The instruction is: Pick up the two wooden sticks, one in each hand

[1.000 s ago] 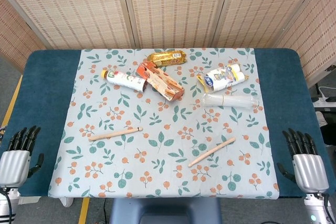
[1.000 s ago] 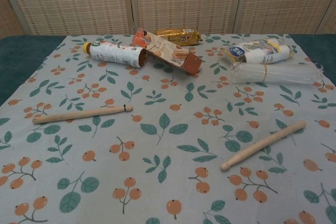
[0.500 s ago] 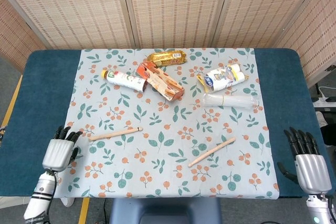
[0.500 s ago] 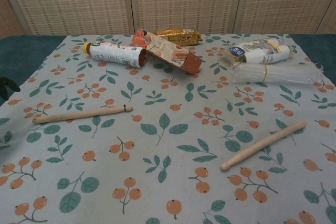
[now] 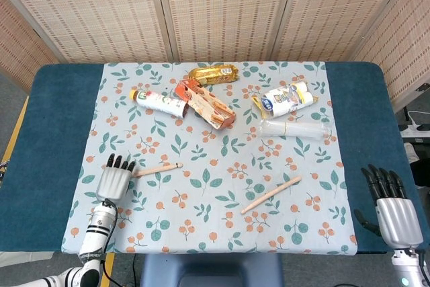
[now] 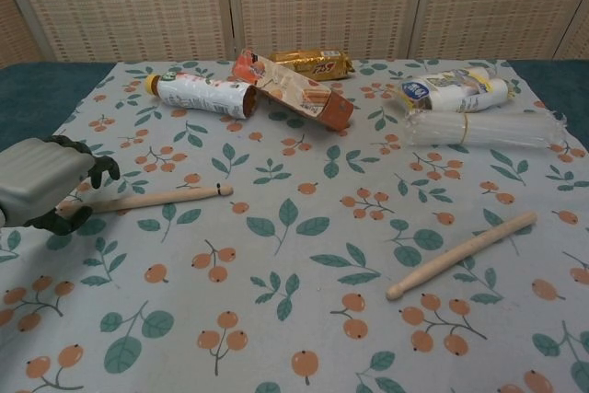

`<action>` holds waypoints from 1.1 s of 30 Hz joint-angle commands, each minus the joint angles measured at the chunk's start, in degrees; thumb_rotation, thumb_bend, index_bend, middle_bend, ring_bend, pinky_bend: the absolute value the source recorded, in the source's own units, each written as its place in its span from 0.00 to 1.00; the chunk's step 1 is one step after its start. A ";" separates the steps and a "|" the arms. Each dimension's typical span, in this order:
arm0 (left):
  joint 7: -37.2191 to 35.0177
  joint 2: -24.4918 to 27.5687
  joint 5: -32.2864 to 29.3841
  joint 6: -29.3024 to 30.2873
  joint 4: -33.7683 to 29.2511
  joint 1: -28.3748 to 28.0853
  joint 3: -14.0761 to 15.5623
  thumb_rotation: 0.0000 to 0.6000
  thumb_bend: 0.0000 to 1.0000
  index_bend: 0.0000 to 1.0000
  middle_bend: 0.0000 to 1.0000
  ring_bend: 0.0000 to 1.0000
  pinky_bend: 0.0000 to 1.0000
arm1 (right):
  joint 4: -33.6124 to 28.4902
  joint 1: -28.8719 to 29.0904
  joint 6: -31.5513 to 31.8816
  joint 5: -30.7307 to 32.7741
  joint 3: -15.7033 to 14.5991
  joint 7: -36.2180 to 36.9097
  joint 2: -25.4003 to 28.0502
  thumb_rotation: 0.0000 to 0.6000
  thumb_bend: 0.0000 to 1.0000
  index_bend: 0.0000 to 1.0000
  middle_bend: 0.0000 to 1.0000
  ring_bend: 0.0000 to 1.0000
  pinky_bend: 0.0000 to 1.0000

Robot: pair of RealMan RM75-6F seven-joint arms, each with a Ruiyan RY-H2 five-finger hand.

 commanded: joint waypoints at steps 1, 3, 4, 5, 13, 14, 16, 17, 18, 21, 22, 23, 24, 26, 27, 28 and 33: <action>0.55 -1.22 -0.12 0.13 1.72 -0.92 0.26 1.00 0.48 0.27 0.32 0.16 0.15 | -0.14 0.00 -0.17 0.22 0.04 0.13 0.14 1.00 0.20 0.00 0.02 0.00 0.00; 1.08 -1.84 -0.15 0.23 2.79 -1.24 0.64 1.00 0.48 0.29 0.32 0.16 0.15 | -0.24 0.00 -0.25 0.34 0.08 0.14 0.23 1.00 0.20 0.00 0.02 0.00 0.00; 1.53 -2.21 -0.38 0.11 3.36 -1.42 0.92 1.00 0.48 0.30 0.32 0.16 0.15 | -0.26 -0.03 -0.19 0.34 0.11 0.18 0.25 1.00 0.20 0.00 0.02 0.00 0.00; 1.82 -2.43 -0.65 -0.07 3.66 -1.55 1.08 1.00 0.48 0.31 0.32 0.16 0.15 | -0.26 -0.05 -0.12 0.33 0.14 0.21 0.26 1.00 0.20 0.00 0.02 0.00 0.00; 8.75 -4.31 -4.58 -0.02 5.92 -2.87 1.48 1.00 0.48 0.36 0.38 0.18 0.15 | -0.36 -0.18 0.02 0.17 0.12 0.35 0.29 1.00 0.20 0.00 0.02 0.00 0.00; 9.33 -4.41 -4.80 -0.03 6.15 -3.04 1.60 1.00 0.48 0.37 0.40 0.19 0.15 | -0.35 -0.19 0.04 0.20 0.15 0.35 0.26 1.00 0.20 0.00 0.02 0.00 0.00; 10.09 -4.69 -5.04 0.22 6.88 -3.26 1.87 1.00 0.48 0.40 0.43 0.21 0.15 | -0.31 -0.20 0.05 0.27 0.21 0.34 0.23 1.00 0.20 0.00 0.02 0.00 0.00; 10.24 -4.82 -5.27 0.18 7.20 -3.33 1.94 1.00 0.48 0.42 0.45 0.21 0.15 | -0.33 -0.20 0.02 0.34 0.23 0.32 0.21 1.00 0.20 0.00 0.02 0.00 0.00; 10.32 -4.98 -5.47 0.16 7.53 -3.43 1.94 1.00 0.48 0.43 0.46 0.22 0.15 | -0.36 -0.22 0.01 0.49 0.29 0.16 0.16 1.00 0.20 0.00 0.02 0.00 0.00; 10.87 -5.41 -5.86 0.00 8.80 -3.81 2.21 1.00 0.48 0.45 0.49 0.24 0.15 | -0.52 -0.26 0.01 0.78 0.41 -0.47 0.07 1.00 0.21 0.00 0.02 0.00 0.00; 11.10 -5.53 -6.00 -0.10 9.18 -3.96 2.35 1.00 0.48 0.46 0.50 0.24 0.15 | -0.60 -0.28 0.04 0.85 0.45 -0.49 0.04 1.00 0.21 0.00 0.02 0.00 0.00; 11.11 -5.57 -6.05 -0.13 9.33 -4.03 2.42 1.00 0.48 0.47 0.51 0.25 0.15 | -0.63 -0.30 0.07 0.87 0.48 -0.46 0.03 1.00 0.21 0.00 0.02 0.00 0.00; 11.01 -5.63 -6.00 -0.06 9.47 -4.10 2.47 1.00 0.48 0.49 0.53 0.26 0.15 | -0.63 -0.31 0.09 0.89 0.50 -0.47 0.02 1.00 0.21 0.00 0.02 0.00 0.00; 10.68 -5.64 -5.54 0.24 9.74 -4.24 2.72 1.00 0.48 0.52 0.57 0.29 0.15 | -0.63 -0.32 0.08 0.85 0.47 -0.43 0.00 1.00 0.21 0.00 0.02 0.00 0.00; 10.27 -5.65 -5.18 0.40 9.81 -4.28 2.84 1.00 0.48 0.54 0.59 0.31 0.15 | -0.61 -0.31 0.03 0.82 0.45 -0.43 -0.02 1.00 0.21 0.00 0.02 0.00 0.00; 9.53 -5.64 -4.41 0.71 10.09 -4.32 3.11 1.00 0.49 0.56 0.61 0.32 0.15 | -0.58 -0.29 -0.08 0.79 0.39 -0.46 -0.03 1.00 0.21 0.00 0.02 0.00 0.00; 5.52 -5.69 -0.83 2.09 11.96 -4.18 4.30 1.00 0.53 0.65 0.70 0.39 0.16 | -0.53 -0.19 -0.45 0.73 0.23 -0.96 -0.35 1.00 0.21 0.00 0.02 0.00 0.00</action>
